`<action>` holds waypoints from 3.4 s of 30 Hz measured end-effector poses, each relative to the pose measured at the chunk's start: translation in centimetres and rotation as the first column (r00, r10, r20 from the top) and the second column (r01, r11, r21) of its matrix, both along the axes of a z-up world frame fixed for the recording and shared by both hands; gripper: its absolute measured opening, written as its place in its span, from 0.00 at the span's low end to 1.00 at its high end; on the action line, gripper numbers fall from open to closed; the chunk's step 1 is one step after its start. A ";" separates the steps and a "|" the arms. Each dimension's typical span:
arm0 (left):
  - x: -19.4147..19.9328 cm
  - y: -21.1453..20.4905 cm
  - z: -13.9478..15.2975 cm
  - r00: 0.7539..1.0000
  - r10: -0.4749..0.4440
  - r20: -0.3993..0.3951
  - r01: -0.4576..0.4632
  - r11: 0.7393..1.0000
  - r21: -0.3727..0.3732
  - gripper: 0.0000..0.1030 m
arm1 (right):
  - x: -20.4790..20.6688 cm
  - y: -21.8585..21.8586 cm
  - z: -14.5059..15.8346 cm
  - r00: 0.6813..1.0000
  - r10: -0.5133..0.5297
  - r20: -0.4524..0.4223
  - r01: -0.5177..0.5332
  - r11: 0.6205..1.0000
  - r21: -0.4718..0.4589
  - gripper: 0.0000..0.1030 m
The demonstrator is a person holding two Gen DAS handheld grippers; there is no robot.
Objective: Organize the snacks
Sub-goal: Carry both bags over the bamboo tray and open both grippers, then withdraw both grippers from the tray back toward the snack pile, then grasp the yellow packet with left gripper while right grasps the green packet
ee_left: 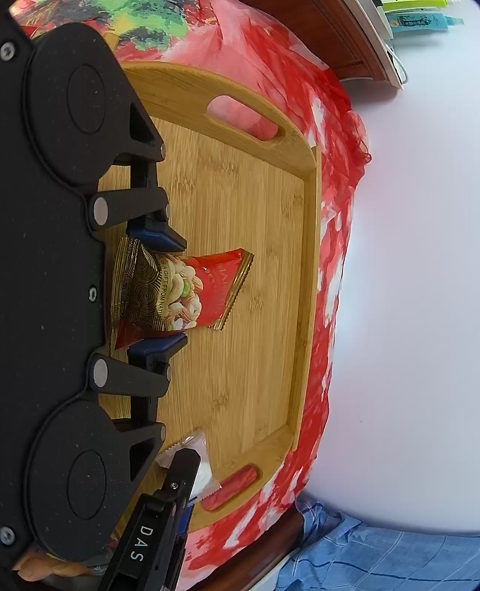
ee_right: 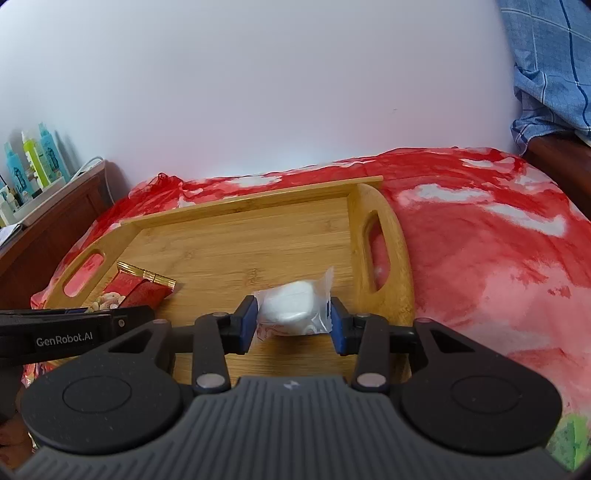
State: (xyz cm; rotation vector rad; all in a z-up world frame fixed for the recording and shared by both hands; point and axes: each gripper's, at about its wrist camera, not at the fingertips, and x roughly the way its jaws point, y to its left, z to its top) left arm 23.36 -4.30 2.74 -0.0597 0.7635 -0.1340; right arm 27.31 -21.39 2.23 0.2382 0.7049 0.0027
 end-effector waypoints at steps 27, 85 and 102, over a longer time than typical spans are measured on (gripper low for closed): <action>-8.6 0.8 3.4 0.997 -0.038 0.063 0.033 0.997 0.070 0.99 | -8.0 0.8 4.1 0.982 -0.038 0.186 0.047 0.998 -0.045 0.95; -17.9 -0.1 -1.0 0.990 -0.091 -0.110 0.076 0.988 -0.134 0.60 | -18.7 5.6 1.0 0.998 -0.059 -0.023 0.055 0.988 -0.144 0.53; -20.0 -0.6 1.0 0.991 -0.130 -0.022 0.127 0.988 -0.090 0.49 | -18.6 7.0 0.8 1.000 0.004 -0.027 -0.009 0.981 -0.193 0.43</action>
